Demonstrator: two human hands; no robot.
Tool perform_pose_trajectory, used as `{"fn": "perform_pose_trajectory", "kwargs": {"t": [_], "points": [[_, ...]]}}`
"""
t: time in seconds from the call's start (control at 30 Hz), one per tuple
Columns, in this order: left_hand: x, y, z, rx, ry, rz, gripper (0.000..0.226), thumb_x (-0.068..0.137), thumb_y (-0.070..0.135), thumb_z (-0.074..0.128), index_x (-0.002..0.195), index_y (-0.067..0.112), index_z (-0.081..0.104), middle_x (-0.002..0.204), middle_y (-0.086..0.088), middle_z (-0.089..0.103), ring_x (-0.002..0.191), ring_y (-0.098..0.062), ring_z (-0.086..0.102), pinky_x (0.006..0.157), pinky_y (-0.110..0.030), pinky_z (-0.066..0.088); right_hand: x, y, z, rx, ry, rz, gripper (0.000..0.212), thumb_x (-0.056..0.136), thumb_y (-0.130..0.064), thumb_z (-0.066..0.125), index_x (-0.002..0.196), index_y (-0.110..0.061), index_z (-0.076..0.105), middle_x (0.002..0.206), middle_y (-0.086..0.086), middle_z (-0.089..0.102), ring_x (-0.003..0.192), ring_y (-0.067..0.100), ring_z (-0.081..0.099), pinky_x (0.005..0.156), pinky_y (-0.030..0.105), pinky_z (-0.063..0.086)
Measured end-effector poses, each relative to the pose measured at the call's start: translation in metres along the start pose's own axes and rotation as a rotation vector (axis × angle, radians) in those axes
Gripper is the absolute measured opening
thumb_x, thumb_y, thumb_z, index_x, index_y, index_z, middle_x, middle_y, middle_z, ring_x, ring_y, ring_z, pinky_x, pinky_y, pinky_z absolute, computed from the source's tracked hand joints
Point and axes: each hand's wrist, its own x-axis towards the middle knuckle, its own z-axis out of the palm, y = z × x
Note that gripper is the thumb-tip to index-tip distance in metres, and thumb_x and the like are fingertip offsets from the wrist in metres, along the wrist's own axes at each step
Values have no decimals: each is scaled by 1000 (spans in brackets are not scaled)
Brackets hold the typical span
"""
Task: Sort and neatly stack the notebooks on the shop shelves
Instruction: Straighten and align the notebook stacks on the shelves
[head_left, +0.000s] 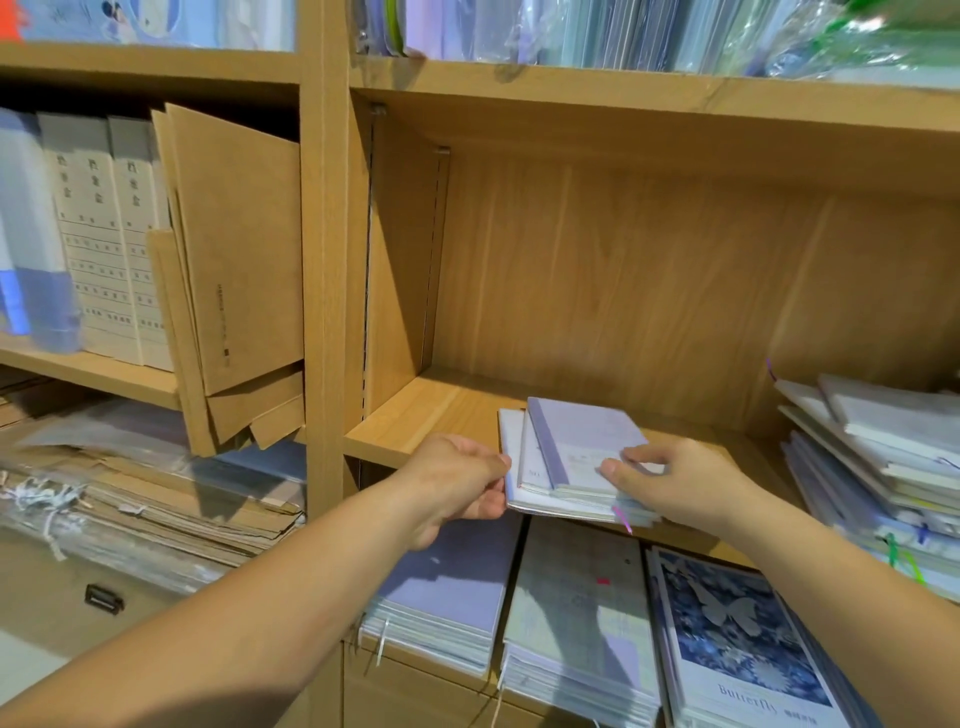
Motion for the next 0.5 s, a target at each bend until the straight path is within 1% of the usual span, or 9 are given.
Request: {"fn": "perform_pose_trajectory", "kwargs": {"t": [0.07,0.1,0.17,0.23,0.3,0.37,0.43,0.5], "points": [[0,-1,1,-9,-16,14,22,101,19,64,113,2,70,104,-22,76,75,-19,68,75,-30,62,-3,8,5,97,-4,0,80,74,-87,56,130,-31,70,136,-13,64,123,15,59,97,31,48],[-1,-2,3,-11,-25,17,22,101,19,63,112,1,70,99,-21,76,75,-19,67,76,-31,62,-4,8,7,156,-4,-8,80,73,-86,58,127,-30,72,135,-14,64,124,14,59,100,32,48],[-1,-1,6,-9,-38,17,22,101,17,61,109,-1,70,87,-18,73,72,-21,66,77,-33,62,-3,3,10,245,-11,-29,70,77,-77,63,125,-27,73,136,-14,64,125,12,57,104,33,46],[-1,1,8,17,-40,19,22,101,16,59,109,-2,68,84,-17,72,71,-21,67,77,-34,63,-2,-4,12,266,-22,-32,61,84,-66,68,129,-24,71,138,-11,62,127,13,55,102,30,42],[-3,3,7,82,-34,39,22,102,17,57,111,0,68,87,-17,72,70,-19,68,73,-31,63,-2,-8,12,282,-24,-17,59,86,-60,71,131,-23,69,139,-8,62,130,15,54,102,29,41],[-5,3,7,188,-24,96,19,102,14,56,109,3,70,90,-15,71,72,-17,66,70,-27,61,-4,-9,12,304,-27,-11,58,87,-58,71,131,-22,69,139,-8,61,130,15,53,104,30,42],[-7,5,7,279,-33,148,21,100,6,53,107,7,73,96,-14,73,80,-18,65,74,-29,61,-7,-8,9,313,-55,-20,59,87,-59,70,133,-22,67,141,-9,60,127,13,54,105,31,42],[-11,5,5,331,-99,172,32,94,-4,52,106,14,76,104,-8,77,92,-18,69,83,-32,61,-12,-2,1,328,-134,-18,68,81,-60,77,138,-25,63,139,-11,57,122,10,54,101,28,41]]}}
